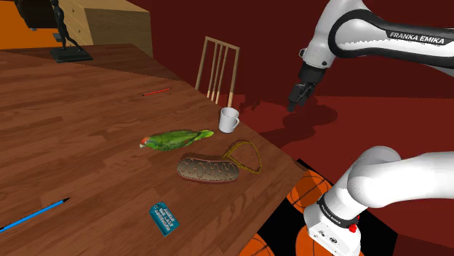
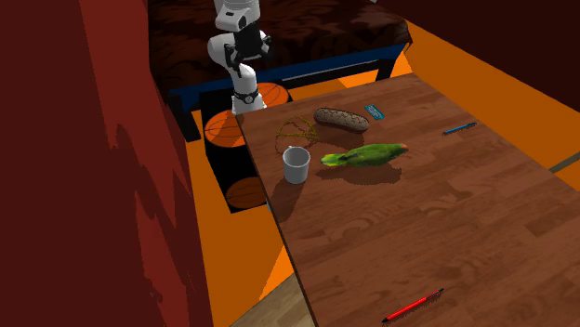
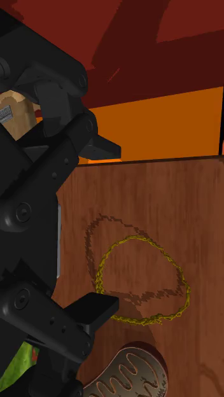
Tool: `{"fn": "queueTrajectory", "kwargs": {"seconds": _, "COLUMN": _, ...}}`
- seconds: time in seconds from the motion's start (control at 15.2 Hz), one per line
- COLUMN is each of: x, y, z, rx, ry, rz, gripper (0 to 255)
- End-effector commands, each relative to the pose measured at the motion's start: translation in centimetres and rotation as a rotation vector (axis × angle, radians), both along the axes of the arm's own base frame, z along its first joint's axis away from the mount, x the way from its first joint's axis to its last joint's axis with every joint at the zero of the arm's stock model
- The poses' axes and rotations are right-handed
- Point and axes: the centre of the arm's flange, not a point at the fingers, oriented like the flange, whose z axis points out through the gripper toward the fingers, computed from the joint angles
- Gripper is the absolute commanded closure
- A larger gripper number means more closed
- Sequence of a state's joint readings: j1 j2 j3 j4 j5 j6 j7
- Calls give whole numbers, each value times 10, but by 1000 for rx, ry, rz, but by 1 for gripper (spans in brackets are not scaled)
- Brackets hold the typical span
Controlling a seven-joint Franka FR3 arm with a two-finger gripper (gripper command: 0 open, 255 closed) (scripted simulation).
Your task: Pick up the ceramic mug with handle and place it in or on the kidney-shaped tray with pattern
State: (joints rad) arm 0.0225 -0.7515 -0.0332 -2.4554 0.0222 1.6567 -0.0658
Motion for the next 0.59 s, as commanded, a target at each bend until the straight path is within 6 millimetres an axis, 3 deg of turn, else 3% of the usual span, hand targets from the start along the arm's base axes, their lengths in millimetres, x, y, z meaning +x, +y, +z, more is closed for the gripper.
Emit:
{"fn": "queueTrajectory", "kwargs": {"seconds": 0.0, "x": 0, "y": 0, "z": 0, "rx": 0, "ry": 0, "rz": 0, "gripper": 0}}
{"fn": "queueTrajectory", "kwargs": {"seconds": 0.53, "x": 93, "y": 7, "z": -52, "rx": 5, "ry": 7, "rz": 4, "gripper": 0}}
